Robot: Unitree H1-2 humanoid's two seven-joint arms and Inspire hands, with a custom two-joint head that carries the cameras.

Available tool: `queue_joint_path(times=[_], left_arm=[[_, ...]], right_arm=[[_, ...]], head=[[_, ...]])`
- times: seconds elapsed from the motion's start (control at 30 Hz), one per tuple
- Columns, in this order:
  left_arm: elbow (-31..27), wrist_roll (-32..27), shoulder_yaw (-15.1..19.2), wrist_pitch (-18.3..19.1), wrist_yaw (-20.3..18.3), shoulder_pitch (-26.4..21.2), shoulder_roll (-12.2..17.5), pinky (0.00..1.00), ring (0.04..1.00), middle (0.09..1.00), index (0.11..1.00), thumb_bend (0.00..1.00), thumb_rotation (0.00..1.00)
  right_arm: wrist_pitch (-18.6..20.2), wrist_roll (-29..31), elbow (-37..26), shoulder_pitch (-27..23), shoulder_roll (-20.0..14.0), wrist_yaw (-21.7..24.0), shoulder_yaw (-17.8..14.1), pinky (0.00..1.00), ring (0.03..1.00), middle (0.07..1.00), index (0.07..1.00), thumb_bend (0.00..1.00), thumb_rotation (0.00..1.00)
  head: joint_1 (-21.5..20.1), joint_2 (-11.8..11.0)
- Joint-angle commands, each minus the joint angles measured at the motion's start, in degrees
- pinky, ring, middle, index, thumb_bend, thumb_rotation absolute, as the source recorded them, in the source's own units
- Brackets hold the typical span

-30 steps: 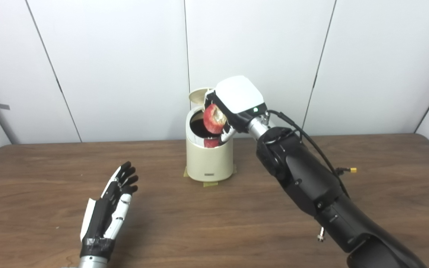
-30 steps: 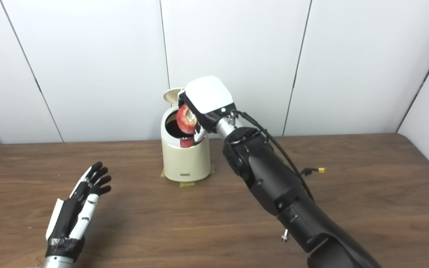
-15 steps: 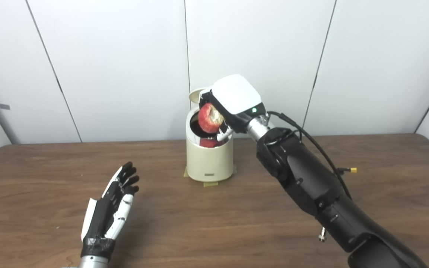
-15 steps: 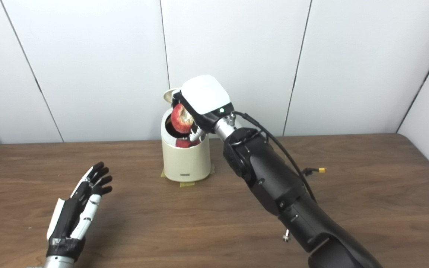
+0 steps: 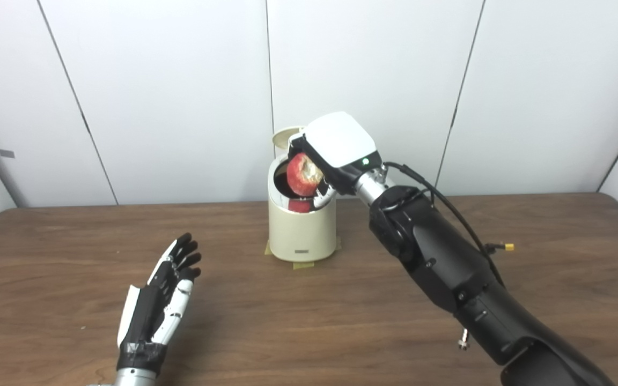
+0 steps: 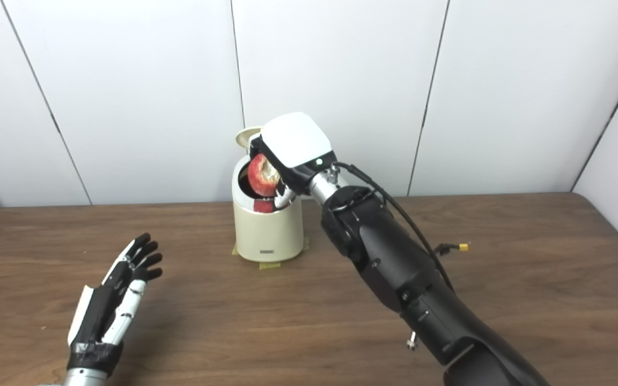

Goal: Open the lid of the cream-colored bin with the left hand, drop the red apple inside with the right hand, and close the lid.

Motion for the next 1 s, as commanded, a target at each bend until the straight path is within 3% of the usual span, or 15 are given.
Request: queue_joint_path(times=[0.0,0.1,0.13,0.17,0.23,0.97], left_arm=[[0.9,1.5,-0.9,-1.2,0.4,0.2,-1.2,0.83,0.875,0.911,0.926,0.31,0.67],[0.7,1.5,-1.0,-1.1,0.5,0.3,-1.3,0.83,0.877,0.911,0.927,0.32,0.67],[0.6,1.5,-1.0,-1.1,0.5,0.3,-1.3,0.83,0.875,0.909,0.927,0.32,0.67],[0.5,1.5,-1.0,-1.0,0.5,0.3,-1.3,0.83,0.874,0.908,0.926,0.31,0.67],[0.4,1.5,-1.0,-0.9,0.5,0.4,-1.3,0.83,0.873,0.908,0.927,0.31,0.66],[0.1,1.2,-1.1,-0.7,0.2,0.7,-1.2,0.83,0.878,0.911,0.930,0.31,0.67]], right_arm=[[1.2,-0.4,-1.4,-2.6,-0.2,-0.6,-0.9,0.40,0.501,0.648,0.488,0.52,0.14],[1.1,-0.5,-1.3,-2.7,-0.3,-0.8,-0.8,0.40,0.506,0.655,0.488,0.52,0.14],[1.1,-0.6,-1.3,-2.7,-0.3,-0.9,-0.8,0.41,0.507,0.653,0.522,0.75,0.11],[1.1,-0.6,-1.2,-2.7,-0.3,-1.0,-0.7,0.41,0.507,0.653,0.539,0.87,0.09],[1.1,-0.8,-1.1,-2.7,-0.2,-1.2,-0.7,0.41,0.509,0.653,0.557,0.97,0.08],[1.2,-1.1,1.2,-2.9,0.4,-4.5,-0.3,0.41,0.511,0.655,0.571,0.96,0.11]], head=[[0.0,0.1],[0.1,0.2],[0.1,0.2],[0.1,0.2],[0.2,0.1],[0.4,0.5]])
